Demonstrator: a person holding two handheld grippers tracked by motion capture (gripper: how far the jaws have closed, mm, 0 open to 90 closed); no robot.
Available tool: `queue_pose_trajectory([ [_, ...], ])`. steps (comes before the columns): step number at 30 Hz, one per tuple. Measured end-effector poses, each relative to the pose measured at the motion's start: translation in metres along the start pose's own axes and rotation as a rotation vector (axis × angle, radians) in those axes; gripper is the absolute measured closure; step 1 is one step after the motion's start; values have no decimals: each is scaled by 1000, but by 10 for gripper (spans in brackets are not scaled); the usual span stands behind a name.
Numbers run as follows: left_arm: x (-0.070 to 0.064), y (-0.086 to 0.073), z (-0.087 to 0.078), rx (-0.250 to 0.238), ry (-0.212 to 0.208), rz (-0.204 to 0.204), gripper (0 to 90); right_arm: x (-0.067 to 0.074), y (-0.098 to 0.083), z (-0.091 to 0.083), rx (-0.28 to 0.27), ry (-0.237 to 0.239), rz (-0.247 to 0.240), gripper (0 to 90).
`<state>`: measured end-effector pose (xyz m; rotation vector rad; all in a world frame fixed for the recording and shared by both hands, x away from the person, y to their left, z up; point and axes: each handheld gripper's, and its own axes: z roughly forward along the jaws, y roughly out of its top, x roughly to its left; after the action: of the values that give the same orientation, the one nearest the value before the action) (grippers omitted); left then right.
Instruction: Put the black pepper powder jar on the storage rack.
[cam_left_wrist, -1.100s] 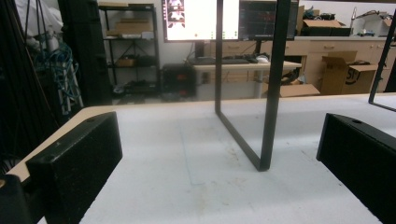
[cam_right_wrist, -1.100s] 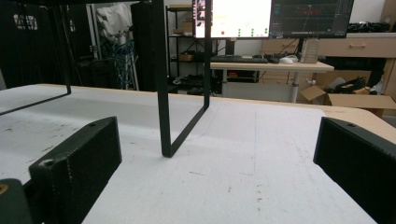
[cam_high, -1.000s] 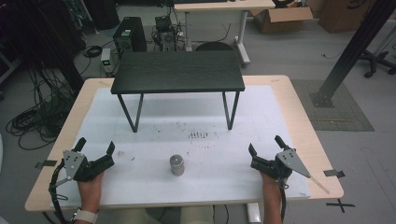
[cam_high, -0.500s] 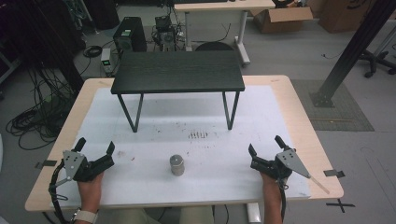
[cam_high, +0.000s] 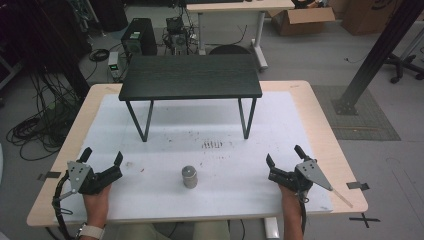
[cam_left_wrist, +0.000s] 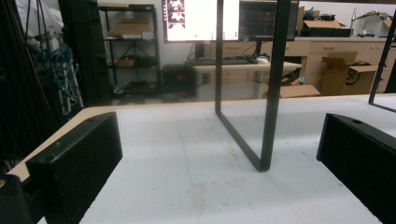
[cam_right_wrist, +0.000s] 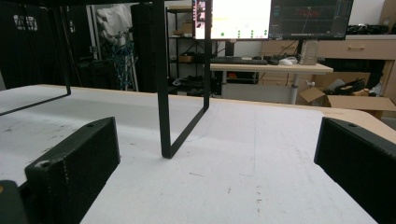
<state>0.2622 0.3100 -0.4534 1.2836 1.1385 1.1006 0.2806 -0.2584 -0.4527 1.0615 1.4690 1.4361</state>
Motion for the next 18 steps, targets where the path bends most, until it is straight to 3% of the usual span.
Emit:
queue_pose_trajectory([
  [5,0,0,0,-1,0,-1,5,-5,1,1,13,12,42,0],
  [12,0,0,0,-1,0,-1,5,-3,4,2,32,32,37,0],
  [18,0,0,0,-2,0,-1,5,2,17,3,20,95,41,0],
])
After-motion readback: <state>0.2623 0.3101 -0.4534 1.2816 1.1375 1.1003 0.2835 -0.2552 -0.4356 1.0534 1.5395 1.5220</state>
